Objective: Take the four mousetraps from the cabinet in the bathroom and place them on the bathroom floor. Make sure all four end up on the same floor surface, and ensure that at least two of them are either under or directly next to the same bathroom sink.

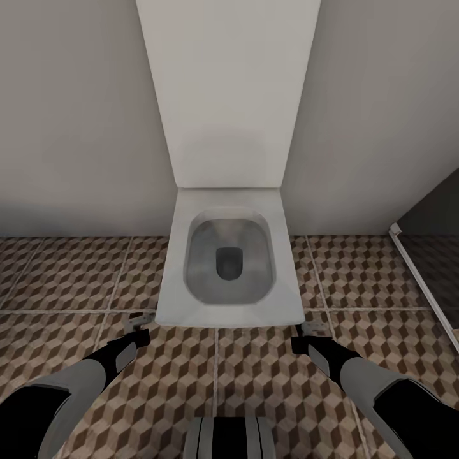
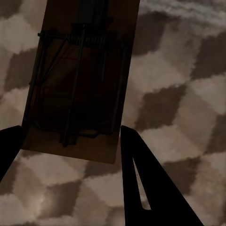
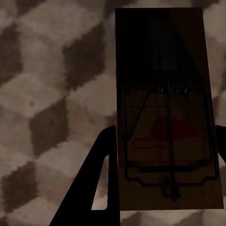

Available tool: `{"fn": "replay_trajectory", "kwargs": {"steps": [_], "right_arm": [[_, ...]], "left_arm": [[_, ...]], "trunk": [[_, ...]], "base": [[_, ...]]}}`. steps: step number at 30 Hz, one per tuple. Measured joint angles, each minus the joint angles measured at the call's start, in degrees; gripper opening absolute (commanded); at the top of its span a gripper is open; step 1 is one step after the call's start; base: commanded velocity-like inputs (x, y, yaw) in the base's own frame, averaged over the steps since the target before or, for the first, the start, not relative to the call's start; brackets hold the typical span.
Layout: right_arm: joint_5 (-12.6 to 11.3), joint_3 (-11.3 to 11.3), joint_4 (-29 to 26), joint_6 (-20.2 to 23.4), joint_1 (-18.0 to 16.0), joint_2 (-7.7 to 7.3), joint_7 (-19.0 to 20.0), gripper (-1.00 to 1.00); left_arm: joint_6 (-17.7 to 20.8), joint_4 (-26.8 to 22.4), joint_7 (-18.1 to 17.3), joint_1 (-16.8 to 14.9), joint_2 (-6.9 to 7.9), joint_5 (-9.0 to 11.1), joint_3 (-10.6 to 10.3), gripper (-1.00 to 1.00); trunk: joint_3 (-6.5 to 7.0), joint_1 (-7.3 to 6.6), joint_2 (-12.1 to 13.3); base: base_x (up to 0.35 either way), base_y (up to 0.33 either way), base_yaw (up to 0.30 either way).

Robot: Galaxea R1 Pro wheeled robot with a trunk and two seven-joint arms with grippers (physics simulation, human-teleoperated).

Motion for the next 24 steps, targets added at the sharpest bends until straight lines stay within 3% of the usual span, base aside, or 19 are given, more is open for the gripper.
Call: {"fn": "replay_trajectory", "kwargs": {"steps": [24], "right_arm": [[-0.01, 0.01, 0.0, -0.08, 0.0, -0.11, -0.06, -1.0]], "left_arm": [[-0.05, 0.0, 0.0, 0.0, 0.01, 0.0, 0.0, -1.0]], "trunk": [[0.0, 0.0, 0.0]], "base": [[0.0, 0.0, 0.0]]}}
